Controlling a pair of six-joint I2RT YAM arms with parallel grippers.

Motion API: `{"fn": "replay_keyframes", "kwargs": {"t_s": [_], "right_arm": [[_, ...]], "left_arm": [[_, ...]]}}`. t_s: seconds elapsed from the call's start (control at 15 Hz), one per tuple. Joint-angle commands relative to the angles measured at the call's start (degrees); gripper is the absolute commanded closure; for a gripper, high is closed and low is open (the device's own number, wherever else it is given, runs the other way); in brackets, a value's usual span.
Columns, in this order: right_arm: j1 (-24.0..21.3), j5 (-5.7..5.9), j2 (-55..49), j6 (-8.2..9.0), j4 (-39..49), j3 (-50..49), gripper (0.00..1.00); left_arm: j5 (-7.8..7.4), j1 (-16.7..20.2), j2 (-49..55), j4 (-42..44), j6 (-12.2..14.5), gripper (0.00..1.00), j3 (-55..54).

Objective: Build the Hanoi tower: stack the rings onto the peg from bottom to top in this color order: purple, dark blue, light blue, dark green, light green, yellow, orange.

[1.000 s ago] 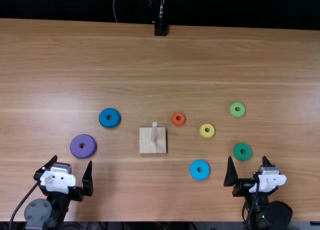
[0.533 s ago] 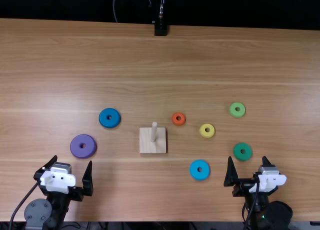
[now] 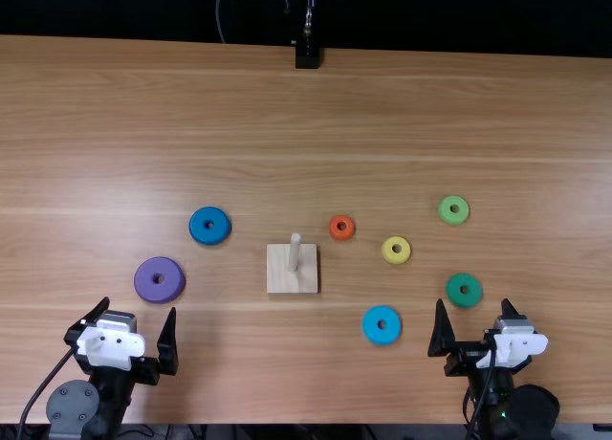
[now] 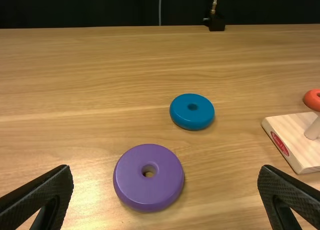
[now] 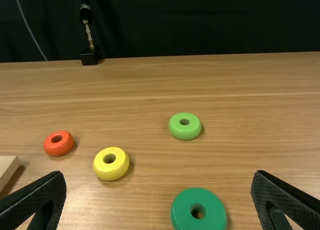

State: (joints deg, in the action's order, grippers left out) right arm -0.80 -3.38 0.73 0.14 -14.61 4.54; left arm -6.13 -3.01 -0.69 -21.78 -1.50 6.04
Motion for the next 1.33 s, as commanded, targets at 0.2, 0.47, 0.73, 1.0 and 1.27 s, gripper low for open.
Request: {"fn": "replay_keyframes", "kwargs": {"t_s": [0.2,0.47,0.73,1.0,1.27], "right_arm": [[-0.43,0.21,-0.73,0.07,-4.22,-3.48,0.0],[-0.34,0.21,-0.73,0.07,-4.22,-3.48,0.0],[-0.34,0.21,-0.73,0.07,-4.22,-3.39,0.0],[-0.34,0.21,-0.73,0.07,-4.22,-3.39,0.0],[-0.43,0.21,-0.73,0.07,-4.22,-3.39,0.0]], "left_arm": [[10.03,-2.36,0.69,-4.69,0.55,0.0,-3.32],[11.93,-2.36,-5.02,-4.16,0.86,0.0,9.34],[11.09,-2.36,-17.42,-4.69,0.76,0.0,23.4],[10.77,-2.71,-31.48,-5.64,0.55,0.0,34.3],[11.72,-4.9,-42.03,-7.65,0.65,0.0,37.99]]}}
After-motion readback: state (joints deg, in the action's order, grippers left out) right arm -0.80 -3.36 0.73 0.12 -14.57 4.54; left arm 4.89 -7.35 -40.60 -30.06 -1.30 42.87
